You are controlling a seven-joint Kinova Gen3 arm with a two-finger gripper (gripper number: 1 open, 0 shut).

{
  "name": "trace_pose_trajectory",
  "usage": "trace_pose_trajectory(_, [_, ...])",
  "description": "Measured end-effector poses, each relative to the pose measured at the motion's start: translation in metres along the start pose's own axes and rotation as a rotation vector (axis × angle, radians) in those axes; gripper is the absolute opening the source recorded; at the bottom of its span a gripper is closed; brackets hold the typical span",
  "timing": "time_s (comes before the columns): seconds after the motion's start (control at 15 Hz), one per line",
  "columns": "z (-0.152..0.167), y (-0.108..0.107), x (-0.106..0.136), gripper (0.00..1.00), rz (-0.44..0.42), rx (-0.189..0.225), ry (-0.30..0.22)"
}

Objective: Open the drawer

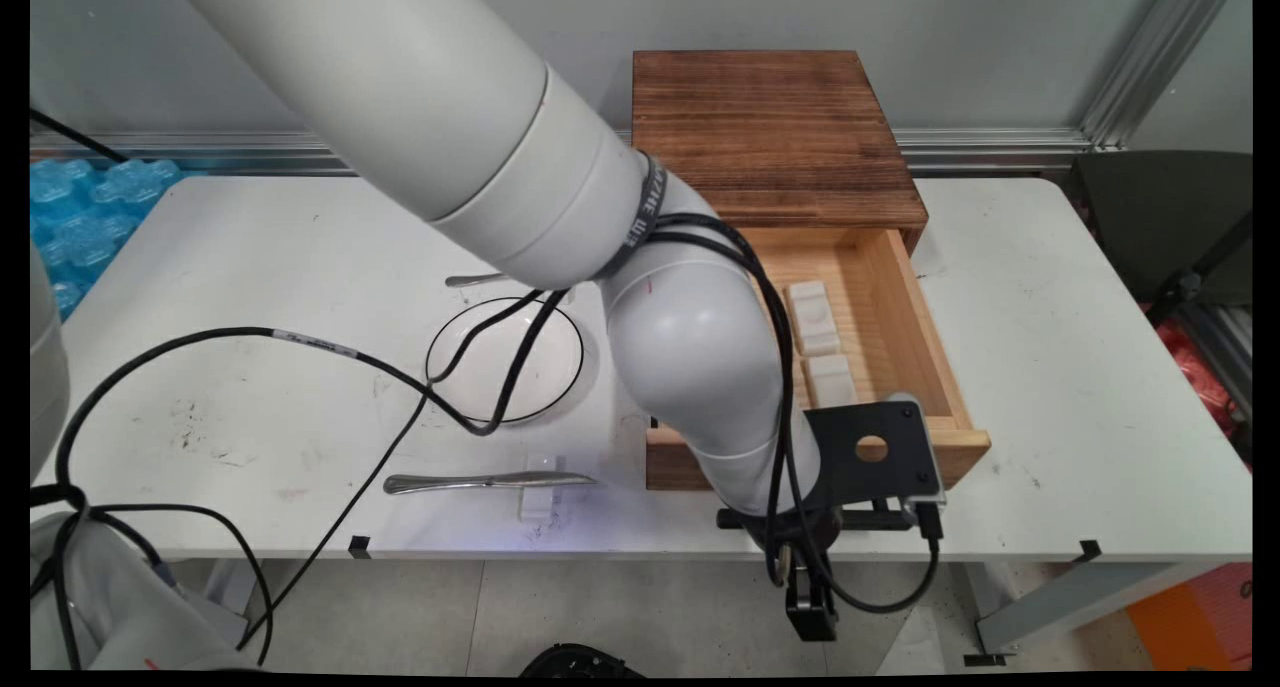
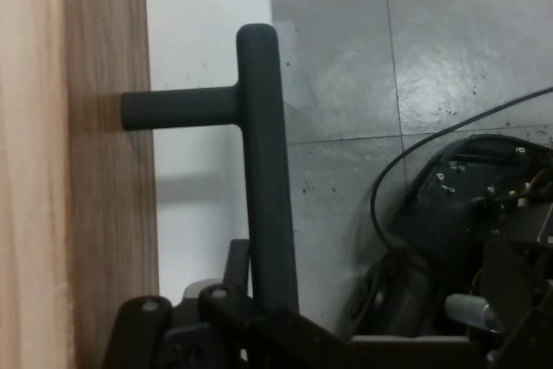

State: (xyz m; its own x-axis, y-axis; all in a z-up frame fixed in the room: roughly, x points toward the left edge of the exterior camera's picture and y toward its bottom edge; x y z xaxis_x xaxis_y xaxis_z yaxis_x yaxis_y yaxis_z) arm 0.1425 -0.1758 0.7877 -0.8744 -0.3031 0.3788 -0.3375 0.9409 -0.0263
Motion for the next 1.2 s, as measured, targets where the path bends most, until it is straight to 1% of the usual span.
trace_pose_trajectory(0.67, [-0.004,0.011,0.0,1.0,0.007,-0.014,-0.001])
trace_pose_trajectory(1.2, [-0.01,0.014,-0.001,1.0,0.01,-0.02,-0.001])
